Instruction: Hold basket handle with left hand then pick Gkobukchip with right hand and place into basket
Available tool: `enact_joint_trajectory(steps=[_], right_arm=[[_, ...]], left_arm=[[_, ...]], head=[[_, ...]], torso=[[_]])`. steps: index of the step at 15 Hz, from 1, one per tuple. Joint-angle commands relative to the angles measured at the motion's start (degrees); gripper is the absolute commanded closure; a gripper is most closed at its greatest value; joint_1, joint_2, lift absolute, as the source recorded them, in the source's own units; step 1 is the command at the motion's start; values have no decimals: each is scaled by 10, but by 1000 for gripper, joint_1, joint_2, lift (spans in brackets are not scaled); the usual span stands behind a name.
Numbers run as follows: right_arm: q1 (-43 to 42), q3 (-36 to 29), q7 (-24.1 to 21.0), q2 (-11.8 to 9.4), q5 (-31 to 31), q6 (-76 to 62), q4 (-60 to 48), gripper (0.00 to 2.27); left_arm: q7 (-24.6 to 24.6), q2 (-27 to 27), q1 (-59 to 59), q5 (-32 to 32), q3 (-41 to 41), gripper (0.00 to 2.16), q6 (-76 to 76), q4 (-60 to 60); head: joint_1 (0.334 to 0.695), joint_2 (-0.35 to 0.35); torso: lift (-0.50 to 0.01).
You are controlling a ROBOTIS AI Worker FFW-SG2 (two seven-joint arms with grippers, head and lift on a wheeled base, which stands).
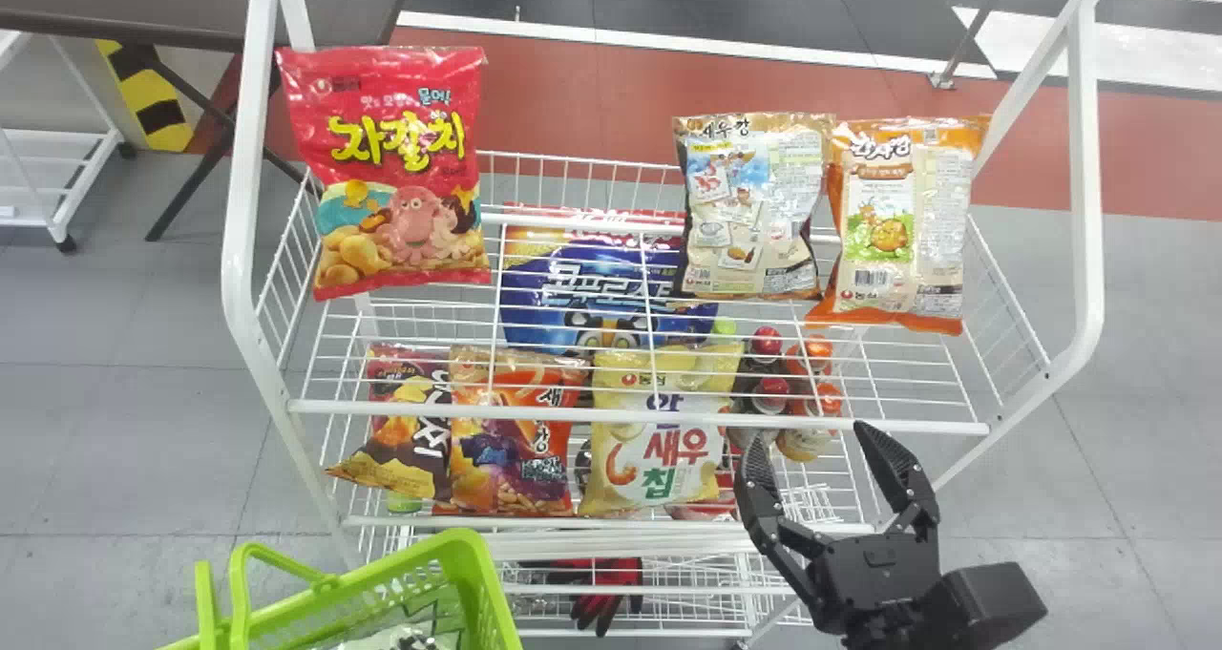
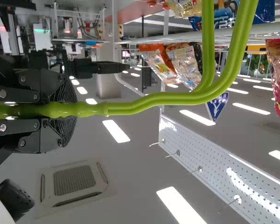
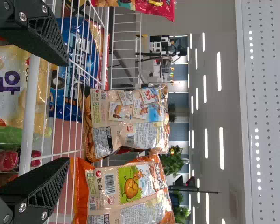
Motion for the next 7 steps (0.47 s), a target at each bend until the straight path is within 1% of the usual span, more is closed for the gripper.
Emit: enact_joint_trajectory(steps=[1, 7], right_arm=[[0, 0, 0, 0, -1, 0, 0, 87], [3, 2, 0, 0, -1, 2, -3, 87]], left_arm=[[0, 0, 3, 0, -4, 2155, 0, -3], [4, 0, 5, 0, -6, 2155, 0, -9]], head=[[695, -151], [695, -160]], torso=[[0], [0]])
